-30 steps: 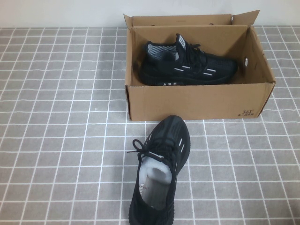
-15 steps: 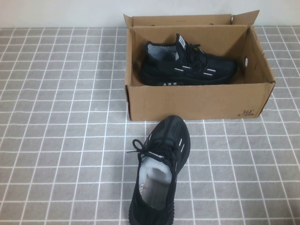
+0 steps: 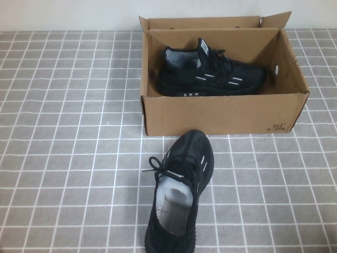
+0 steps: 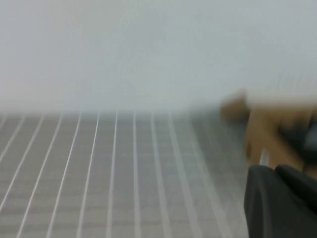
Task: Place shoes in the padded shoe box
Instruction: Pick up the shoe from the table
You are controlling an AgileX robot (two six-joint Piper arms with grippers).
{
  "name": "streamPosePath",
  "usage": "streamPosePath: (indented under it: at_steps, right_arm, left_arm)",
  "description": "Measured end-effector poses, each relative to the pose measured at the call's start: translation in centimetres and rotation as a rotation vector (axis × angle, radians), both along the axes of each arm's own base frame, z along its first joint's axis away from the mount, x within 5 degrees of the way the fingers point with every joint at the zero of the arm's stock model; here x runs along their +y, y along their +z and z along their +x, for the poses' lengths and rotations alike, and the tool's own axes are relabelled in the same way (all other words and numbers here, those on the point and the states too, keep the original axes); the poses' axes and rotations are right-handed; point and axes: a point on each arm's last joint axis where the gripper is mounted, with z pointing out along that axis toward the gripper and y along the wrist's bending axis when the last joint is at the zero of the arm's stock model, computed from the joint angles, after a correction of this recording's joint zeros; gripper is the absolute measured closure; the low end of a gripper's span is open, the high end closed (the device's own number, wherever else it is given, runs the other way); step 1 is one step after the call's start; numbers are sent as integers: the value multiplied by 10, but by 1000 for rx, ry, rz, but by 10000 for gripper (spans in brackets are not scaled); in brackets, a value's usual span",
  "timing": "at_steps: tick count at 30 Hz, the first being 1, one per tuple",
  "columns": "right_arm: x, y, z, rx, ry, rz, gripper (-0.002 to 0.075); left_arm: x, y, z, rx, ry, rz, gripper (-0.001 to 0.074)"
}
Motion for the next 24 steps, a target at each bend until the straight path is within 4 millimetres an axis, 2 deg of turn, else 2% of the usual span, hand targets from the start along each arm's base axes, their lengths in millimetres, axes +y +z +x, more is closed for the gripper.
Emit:
streamPosePath:
  at_steps: [4,9,15,19,24]
  right_arm:
    - [0,0,0,0,0,0,731]
    - [0,0,0,0,0,0,731]
    - [0,0,0,0,0,2,731]
    - [0,0,0,0,0,2,731]
    - [0,0,0,0,0,2,731]
  left_arm:
    - [-7,-5,15,172,-99,221,739]
    - [-25,-4,38,281,-341,436,739]
    - [-41,-10,72,380,-543,540,739]
    - [-51,-11,95,420,-621,549,739]
    - [-79,-12,115,426,-755,578,739]
